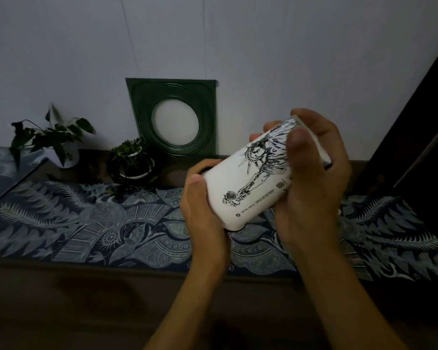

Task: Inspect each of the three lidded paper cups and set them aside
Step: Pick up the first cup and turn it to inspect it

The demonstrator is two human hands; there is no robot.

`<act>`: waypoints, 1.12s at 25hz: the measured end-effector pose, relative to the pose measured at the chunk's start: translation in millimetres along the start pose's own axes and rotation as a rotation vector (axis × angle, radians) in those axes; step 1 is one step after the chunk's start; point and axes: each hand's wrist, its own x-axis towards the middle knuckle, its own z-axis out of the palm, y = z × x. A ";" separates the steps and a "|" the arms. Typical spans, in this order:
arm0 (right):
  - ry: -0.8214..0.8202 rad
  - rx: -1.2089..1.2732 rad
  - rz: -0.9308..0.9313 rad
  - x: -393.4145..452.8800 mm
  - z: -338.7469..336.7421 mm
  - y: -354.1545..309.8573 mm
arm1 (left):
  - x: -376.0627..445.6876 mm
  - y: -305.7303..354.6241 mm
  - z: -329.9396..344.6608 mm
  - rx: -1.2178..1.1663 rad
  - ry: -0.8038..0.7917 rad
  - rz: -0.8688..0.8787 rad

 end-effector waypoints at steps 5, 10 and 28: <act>-0.467 -0.134 0.024 17.7 -16.6 -24.6 | 2.6 26.7 -6.2 -0.076 -0.252 -0.697; -0.442 -0.062 -0.005 19.5 -11.1 -22.8 | 2.2 27.2 0.3 -0.114 -0.243 -0.726; -0.394 -0.219 -0.011 15.4 -20.7 -19.0 | -1.0 18.0 -3.4 -0.077 -0.199 -0.848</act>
